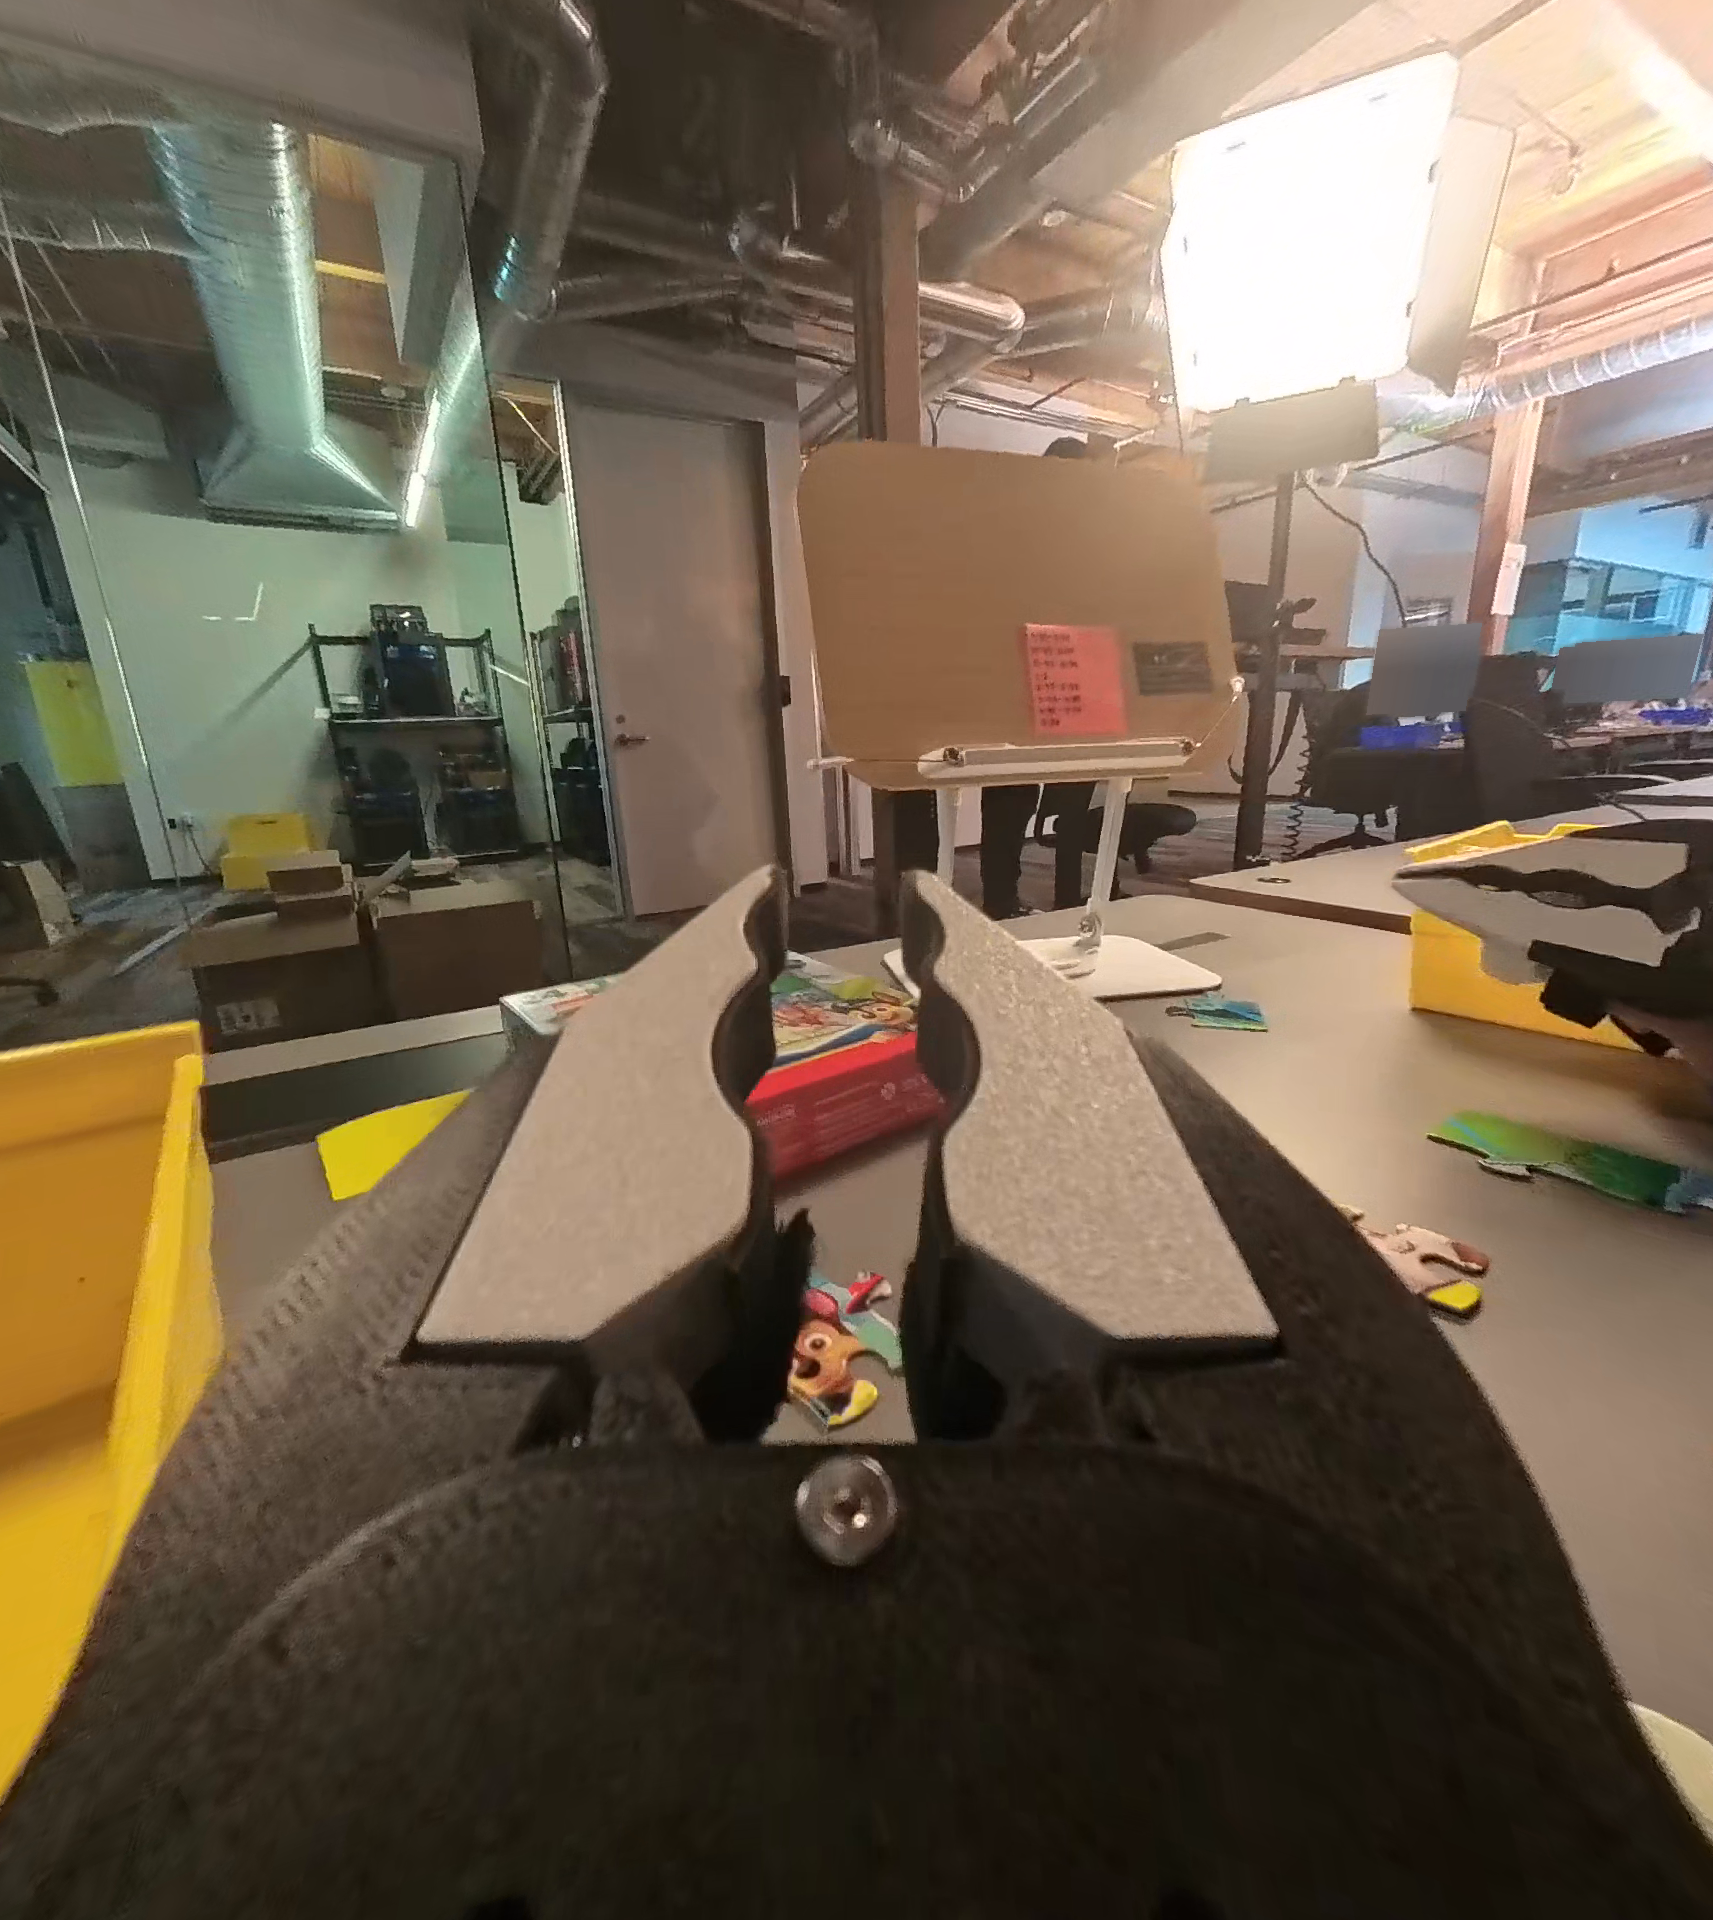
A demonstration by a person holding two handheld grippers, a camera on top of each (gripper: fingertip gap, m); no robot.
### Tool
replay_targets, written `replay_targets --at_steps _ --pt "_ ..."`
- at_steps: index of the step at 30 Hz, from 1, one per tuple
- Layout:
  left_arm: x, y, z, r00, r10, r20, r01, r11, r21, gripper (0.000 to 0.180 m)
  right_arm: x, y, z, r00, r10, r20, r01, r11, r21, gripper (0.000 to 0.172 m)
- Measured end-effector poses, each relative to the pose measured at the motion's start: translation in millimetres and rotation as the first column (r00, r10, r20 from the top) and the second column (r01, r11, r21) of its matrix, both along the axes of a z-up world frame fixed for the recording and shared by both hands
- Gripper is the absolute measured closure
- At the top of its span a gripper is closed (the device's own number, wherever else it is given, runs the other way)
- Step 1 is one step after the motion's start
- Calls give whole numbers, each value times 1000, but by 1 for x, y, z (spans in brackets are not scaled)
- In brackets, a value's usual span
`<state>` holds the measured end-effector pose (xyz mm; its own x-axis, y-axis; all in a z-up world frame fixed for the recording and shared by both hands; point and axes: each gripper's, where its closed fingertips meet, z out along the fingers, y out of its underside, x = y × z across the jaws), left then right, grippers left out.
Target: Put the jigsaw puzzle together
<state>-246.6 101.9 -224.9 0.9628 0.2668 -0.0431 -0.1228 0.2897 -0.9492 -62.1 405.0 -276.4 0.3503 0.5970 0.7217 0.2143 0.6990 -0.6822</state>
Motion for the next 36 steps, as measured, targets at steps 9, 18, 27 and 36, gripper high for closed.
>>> replay_targets --at_steps 9,18,27,36 --pt "60 54 -64 927 -323 190 375 821 -432 135 1 9 -1 1000 -20 -15 19 998 -62 172" --pt "100 99 -142 886 -356 296 435 422 -795 102 5 16 1 998 3 -59 -13 985 -171 172" --pt "93 100 -160 874 -403 271 397 270 -877 99 11 27 3 992 23 -125 -62 947 -316 172" --pt "91 106 -159 865 -419 275 418 299 -858 119 16 38 3 984 11 -176 -86 902 -424 171"
